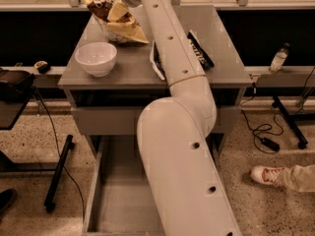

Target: Pick brown chip bag from middle drawer and place on counter

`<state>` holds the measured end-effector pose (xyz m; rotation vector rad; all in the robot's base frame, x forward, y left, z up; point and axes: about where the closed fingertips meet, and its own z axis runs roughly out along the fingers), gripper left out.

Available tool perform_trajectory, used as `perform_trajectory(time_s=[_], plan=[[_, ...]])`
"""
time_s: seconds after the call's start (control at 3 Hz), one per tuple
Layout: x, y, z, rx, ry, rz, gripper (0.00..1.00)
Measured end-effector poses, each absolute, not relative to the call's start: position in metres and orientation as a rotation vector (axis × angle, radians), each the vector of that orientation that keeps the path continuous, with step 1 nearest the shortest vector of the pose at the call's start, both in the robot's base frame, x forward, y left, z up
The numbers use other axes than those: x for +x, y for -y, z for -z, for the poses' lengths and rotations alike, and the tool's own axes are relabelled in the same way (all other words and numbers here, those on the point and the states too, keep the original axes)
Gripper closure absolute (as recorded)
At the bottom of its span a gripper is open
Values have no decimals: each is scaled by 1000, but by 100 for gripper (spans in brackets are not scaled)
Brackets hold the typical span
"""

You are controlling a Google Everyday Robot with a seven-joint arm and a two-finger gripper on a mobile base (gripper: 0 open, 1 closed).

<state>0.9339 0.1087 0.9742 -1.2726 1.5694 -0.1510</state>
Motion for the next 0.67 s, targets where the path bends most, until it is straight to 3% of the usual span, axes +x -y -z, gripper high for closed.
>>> perform_trajectory(time_s=[0.67], plan=[[926, -32, -1028, -1169, -1477, 150, 0]])
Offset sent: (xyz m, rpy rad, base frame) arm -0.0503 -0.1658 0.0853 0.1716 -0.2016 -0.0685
